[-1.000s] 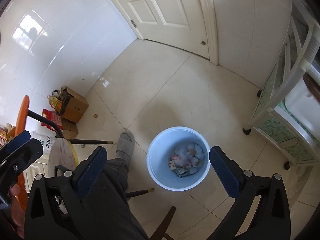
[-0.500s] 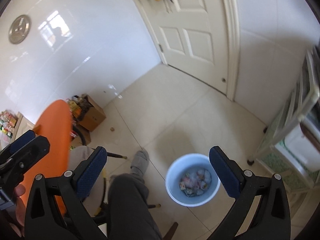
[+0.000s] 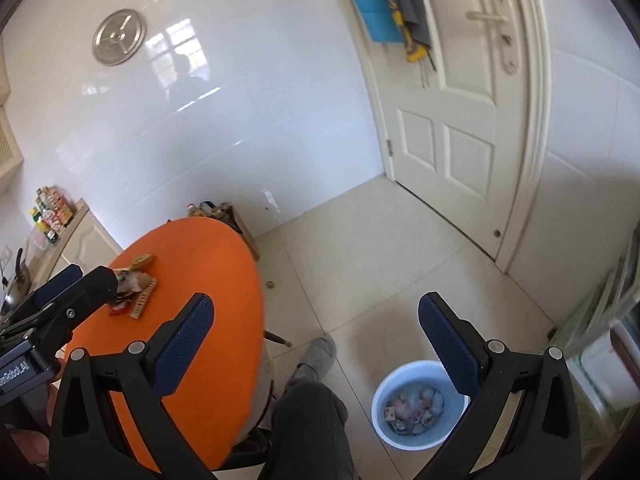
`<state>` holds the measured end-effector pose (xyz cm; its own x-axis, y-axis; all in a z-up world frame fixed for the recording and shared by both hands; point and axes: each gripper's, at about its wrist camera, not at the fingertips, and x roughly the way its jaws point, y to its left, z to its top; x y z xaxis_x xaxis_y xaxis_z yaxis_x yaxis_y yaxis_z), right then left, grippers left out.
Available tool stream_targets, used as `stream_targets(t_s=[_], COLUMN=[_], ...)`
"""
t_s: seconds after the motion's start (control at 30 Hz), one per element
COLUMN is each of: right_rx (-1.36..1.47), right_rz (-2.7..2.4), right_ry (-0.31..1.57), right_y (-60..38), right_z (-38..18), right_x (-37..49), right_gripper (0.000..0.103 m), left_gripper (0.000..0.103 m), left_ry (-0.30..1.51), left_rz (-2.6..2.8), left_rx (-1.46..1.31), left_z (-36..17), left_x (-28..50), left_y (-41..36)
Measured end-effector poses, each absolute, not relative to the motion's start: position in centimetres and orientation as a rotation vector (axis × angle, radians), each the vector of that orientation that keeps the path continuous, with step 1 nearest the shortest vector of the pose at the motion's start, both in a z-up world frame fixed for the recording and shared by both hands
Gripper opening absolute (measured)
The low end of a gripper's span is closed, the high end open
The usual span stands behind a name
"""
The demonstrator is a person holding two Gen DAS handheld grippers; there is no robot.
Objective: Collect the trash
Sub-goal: 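Move both grippers back to the remaining trash on the table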
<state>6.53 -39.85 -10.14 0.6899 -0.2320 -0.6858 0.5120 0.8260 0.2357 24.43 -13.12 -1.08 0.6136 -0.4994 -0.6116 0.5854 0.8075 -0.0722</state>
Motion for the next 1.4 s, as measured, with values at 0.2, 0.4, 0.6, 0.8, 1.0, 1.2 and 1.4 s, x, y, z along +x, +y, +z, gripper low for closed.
stream_targets(t_s=[0.2,0.4,0.6,0.8,1.0,1.2,1.4], right_rx=[0.366,0.308,0.253,0.188,0.114,0.076,0.059], right_rz=[-0.357,-0.274,-0.204,-0.124,-0.056,-0.015,-0.008], right_ry=[0.666,0.631,0.611,0.592,0.597,0.627,0.683], right_y=[-35.8,-31.8,-27.8,-22.8,-18.6,-15.9,-15.8], right_z=[-8.0,-5.9,-4.4,-3.1,-2.9,-3.7,-5.9], right_x=[9.1,11.5,13.7,15.7,17.5,19.4,21.9], right_gripper=[0.103,0.103,0.103,0.103,0.103,0.103,0.103], left_gripper=[0.099,0.1,0.1,0.1,0.101,0.101,0.101], left_ry=[0.622,0.588,0.551,0.519,0.509,0.531,0.574], left_rz=[-0.552,-0.463,-0.389,-0.304,-0.2,-0.137,-0.112], left_rx=[0.084,0.043,0.017,-0.014,-0.039,-0.059,-0.071], left_z=[0.4,1.7,2.6,3.2,2.9,2.4,1.2], left_x=[23.2,22.2,20.9,19.0,16.4,16.2,17.6], left_y=[-7.3,-2.3,0.8,5.2,9.8,13.3,13.9])
